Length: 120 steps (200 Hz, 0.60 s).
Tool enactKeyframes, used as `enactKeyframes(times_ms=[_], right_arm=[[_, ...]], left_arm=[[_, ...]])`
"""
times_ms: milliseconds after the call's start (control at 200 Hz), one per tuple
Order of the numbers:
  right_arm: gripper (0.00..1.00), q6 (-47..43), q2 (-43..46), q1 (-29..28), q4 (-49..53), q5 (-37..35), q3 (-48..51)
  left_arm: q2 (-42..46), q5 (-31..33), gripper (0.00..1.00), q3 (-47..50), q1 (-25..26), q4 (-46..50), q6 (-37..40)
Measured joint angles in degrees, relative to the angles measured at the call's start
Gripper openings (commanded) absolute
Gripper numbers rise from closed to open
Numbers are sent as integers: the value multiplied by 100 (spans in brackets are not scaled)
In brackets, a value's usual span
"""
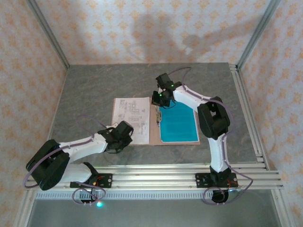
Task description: Put the files into the folder
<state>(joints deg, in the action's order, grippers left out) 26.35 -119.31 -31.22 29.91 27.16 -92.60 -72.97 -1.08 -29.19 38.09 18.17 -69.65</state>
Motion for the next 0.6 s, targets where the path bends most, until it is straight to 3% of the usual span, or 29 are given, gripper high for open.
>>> enactKeyframes(times_ms=[600], right_arm=[[12,221,1296,-254,-575,33,1906]], left_arm=[[52,35,0,87,0,-103,-162]])
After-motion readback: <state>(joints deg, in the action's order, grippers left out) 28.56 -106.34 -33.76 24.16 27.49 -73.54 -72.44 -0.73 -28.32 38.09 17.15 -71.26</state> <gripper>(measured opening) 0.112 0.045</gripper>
